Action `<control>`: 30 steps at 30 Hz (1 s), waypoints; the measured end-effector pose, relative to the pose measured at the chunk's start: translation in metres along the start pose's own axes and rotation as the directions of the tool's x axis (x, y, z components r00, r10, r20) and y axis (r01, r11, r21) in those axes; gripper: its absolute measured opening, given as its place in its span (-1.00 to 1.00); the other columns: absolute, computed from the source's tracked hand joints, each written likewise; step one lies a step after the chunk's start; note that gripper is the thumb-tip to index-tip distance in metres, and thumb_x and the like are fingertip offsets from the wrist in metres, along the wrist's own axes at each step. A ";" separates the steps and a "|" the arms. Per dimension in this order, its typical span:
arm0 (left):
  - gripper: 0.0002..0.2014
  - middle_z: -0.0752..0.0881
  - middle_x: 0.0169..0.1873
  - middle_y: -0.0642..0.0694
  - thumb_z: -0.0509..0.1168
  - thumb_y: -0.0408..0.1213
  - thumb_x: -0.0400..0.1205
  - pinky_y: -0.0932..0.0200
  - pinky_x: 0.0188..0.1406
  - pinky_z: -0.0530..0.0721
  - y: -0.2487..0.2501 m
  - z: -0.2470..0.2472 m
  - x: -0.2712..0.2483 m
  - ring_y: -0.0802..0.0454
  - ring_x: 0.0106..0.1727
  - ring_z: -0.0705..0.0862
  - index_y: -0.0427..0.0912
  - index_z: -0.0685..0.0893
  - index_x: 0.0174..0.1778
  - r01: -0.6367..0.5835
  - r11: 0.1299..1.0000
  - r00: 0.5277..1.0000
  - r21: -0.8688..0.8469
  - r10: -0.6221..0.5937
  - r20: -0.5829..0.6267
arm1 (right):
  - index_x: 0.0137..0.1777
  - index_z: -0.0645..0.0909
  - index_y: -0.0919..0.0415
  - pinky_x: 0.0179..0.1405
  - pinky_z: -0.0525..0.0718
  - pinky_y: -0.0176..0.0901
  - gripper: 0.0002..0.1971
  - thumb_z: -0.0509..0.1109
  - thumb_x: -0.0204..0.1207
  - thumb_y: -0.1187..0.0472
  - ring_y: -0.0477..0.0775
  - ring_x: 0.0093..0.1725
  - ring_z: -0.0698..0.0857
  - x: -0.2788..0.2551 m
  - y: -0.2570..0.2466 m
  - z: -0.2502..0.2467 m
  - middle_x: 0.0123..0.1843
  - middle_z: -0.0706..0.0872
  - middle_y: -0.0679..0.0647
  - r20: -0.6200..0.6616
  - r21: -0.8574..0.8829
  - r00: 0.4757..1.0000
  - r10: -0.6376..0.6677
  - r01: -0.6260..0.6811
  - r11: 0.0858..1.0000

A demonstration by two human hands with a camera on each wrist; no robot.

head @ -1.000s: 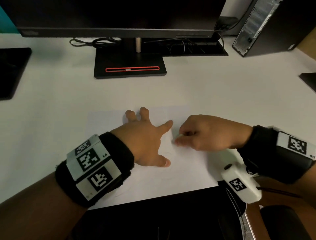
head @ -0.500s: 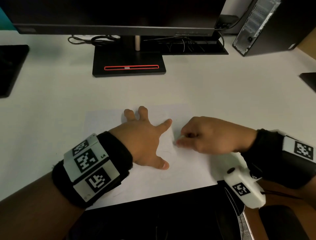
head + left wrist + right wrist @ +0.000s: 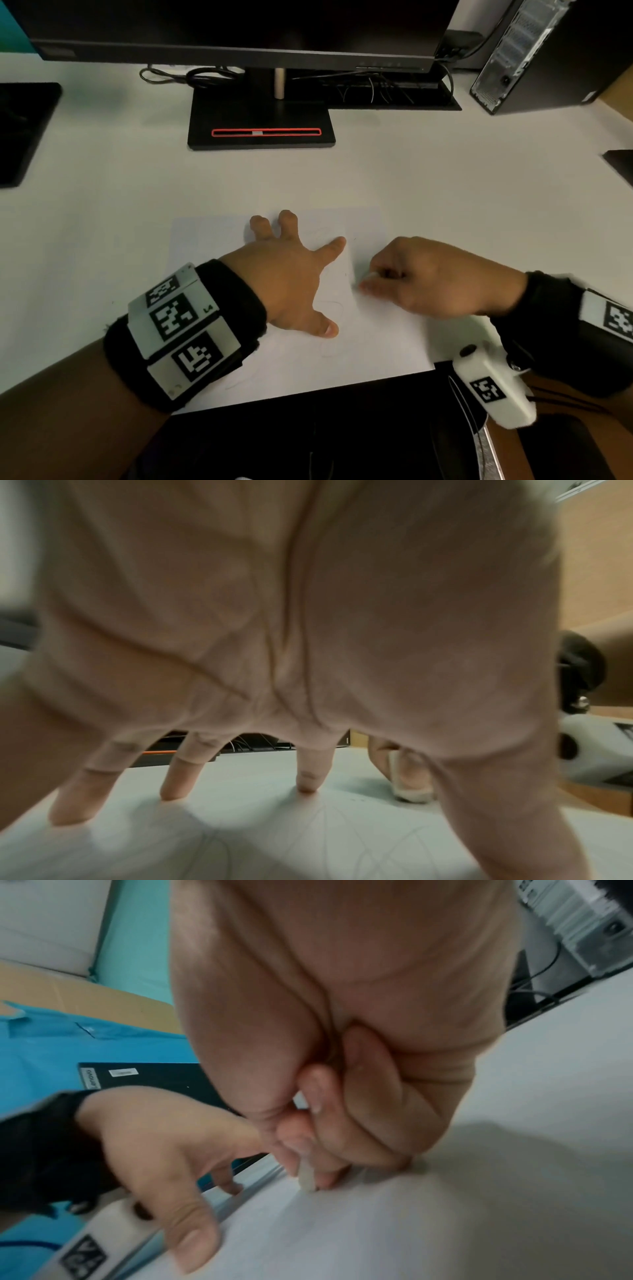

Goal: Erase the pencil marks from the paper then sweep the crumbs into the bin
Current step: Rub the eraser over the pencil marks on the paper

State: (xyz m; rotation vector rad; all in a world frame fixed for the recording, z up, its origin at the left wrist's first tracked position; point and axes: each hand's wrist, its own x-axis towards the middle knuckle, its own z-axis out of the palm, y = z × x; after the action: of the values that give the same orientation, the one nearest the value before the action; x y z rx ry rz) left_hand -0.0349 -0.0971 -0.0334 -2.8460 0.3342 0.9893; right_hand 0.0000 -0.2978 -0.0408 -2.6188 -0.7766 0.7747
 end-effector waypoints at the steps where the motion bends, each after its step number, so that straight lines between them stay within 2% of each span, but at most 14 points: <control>1: 0.13 -0.26 0.65 -0.38 0.27 0.51 0.44 -0.25 0.47 0.35 0.000 0.000 0.000 -0.59 0.62 -0.12 0.36 -0.42 0.66 -0.001 1.000 1.000 -0.006 0.001 -0.002 | -0.41 0.41 0.20 -0.49 0.37 -0.22 -0.53 0.35 0.68 -0.04 -0.08 -0.51 0.33 -0.001 -0.001 0.001 -0.50 0.41 -0.04 0.021 0.016 1.000 -0.001 0.000 1.000; 4: 0.13 -0.27 0.65 -0.40 0.27 0.51 0.44 -0.24 0.47 0.36 0.000 0.000 0.001 -0.59 0.62 -0.13 0.36 -0.43 0.66 0.000 1.000 1.000 -0.008 0.000 -0.004 | -0.42 0.39 0.22 -0.48 0.33 -0.14 -0.52 0.36 0.67 -0.01 -0.06 -0.52 0.29 0.000 0.009 -0.009 -0.51 0.36 -0.02 -0.044 0.070 0.997 0.068 -0.065 0.995; 6: 0.13 -0.26 0.64 -0.40 0.26 0.52 0.44 -0.23 0.45 0.37 0.000 0.001 0.002 -0.58 0.61 -0.09 0.36 -0.44 0.65 0.004 1.000 1.000 0.001 -0.004 -0.010 | -0.41 0.40 0.25 -0.46 0.35 -0.11 -0.52 0.35 0.67 0.00 -0.06 -0.51 0.30 0.000 0.009 -0.009 -0.51 0.37 -0.02 -0.069 0.040 0.995 0.068 -0.066 0.997; 10: 0.14 -0.23 0.64 -0.36 0.28 0.53 0.42 -0.21 0.39 0.45 0.000 0.002 0.003 -0.58 0.60 -0.06 0.39 -0.42 0.65 0.002 1.000 1.000 -0.013 -0.002 -0.020 | -0.37 0.45 0.26 -0.45 0.40 -0.16 -0.52 0.34 0.67 -0.07 -0.09 -0.50 0.35 -0.006 0.001 0.002 -0.50 0.43 -0.05 0.020 0.015 1.000 0.000 0.000 1.000; 14: 0.14 -0.25 0.64 -0.35 0.29 0.53 0.41 -0.23 0.42 0.44 -0.001 0.003 0.003 -0.60 0.61 -0.10 0.39 -0.42 0.65 0.004 1.000 1.000 -0.023 -0.005 -0.019 | -0.41 0.42 0.27 -0.48 0.35 -0.16 -0.52 0.36 0.67 0.00 -0.07 -0.53 0.31 -0.002 0.009 -0.007 -0.52 0.39 -0.03 -0.061 0.058 0.996 0.063 -0.059 0.997; 17: 0.14 -0.24 0.64 -0.35 0.30 0.52 0.42 -0.23 0.41 0.45 -0.002 0.004 0.002 -0.59 0.62 -0.10 0.38 -0.41 0.65 0.002 1.000 1.000 -0.031 -0.003 -0.020 | -0.38 0.44 0.25 -0.48 0.38 -0.22 -0.53 0.34 0.67 -0.05 -0.10 -0.51 0.34 -0.007 0.001 0.002 -0.51 0.43 -0.04 -0.004 0.011 1.000 0.008 -0.008 1.000; 19: 0.14 -0.26 0.65 -0.35 0.30 0.52 0.42 -0.23 0.42 0.44 -0.001 0.003 0.003 -0.60 0.62 -0.12 0.38 -0.42 0.65 0.002 1.000 1.000 -0.024 -0.002 -0.018 | -0.36 0.46 0.27 -0.48 0.38 -0.23 -0.52 0.35 0.68 -0.06 -0.10 -0.51 0.34 -0.009 0.002 0.002 -0.50 0.42 -0.05 0.027 0.026 1.000 0.003 -0.004 1.000; 22: 0.15 -0.29 0.65 -0.38 0.28 0.53 0.42 -0.24 0.45 0.41 -0.001 0.003 0.002 -0.60 0.62 -0.13 0.38 -0.44 0.64 0.007 1.000 1.000 -0.017 -0.007 -0.010 | -0.38 0.46 0.29 -0.44 0.39 -0.09 -0.53 0.35 0.67 -0.02 -0.06 -0.51 0.34 -0.006 0.012 -0.007 -0.50 0.42 -0.02 -0.038 0.055 0.998 0.056 -0.054 0.997; 24: 0.14 -0.29 0.65 -0.39 0.28 0.52 0.43 -0.23 0.46 0.40 -0.001 0.002 0.002 -0.60 0.62 -0.13 0.37 -0.44 0.65 0.009 1.000 1.000 -0.020 -0.010 -0.005 | -0.40 0.44 0.24 -0.46 0.39 -0.15 -0.53 0.35 0.67 -0.03 -0.07 -0.52 0.35 -0.005 0.011 -0.004 -0.52 0.43 -0.05 -0.047 0.021 0.998 0.043 -0.042 0.999; 27: 0.14 -0.29 0.65 -0.39 0.28 0.51 0.44 -0.22 0.46 0.39 0.001 0.001 0.001 -0.59 0.62 -0.12 0.37 -0.44 0.65 0.005 1.000 1.000 -0.019 -0.006 -0.006 | -0.39 0.43 0.21 -0.49 0.37 -0.24 -0.52 0.35 0.67 -0.07 -0.10 -0.52 0.35 -0.010 0.004 0.003 -0.52 0.42 -0.06 0.007 0.010 1.000 0.002 -0.002 1.000; 30: 0.11 -0.32 0.65 -0.43 0.26 0.51 0.46 -0.29 0.53 0.28 0.001 0.002 0.000 -0.61 0.64 -0.18 0.39 -0.46 0.63 0.002 1.000 1.000 -0.017 -0.003 -0.004 | -0.39 0.44 0.26 -0.45 0.39 -0.11 -0.51 0.36 0.67 -0.04 -0.07 -0.51 0.34 -0.007 0.011 -0.004 -0.52 0.41 -0.04 -0.024 0.049 0.999 0.034 -0.033 0.998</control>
State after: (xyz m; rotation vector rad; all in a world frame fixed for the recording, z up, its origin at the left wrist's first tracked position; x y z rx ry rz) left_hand -0.0362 -0.0973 -0.0354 -2.8628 0.3241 0.9914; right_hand 0.0022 -0.3113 -0.0397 -2.5991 -0.7005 0.7597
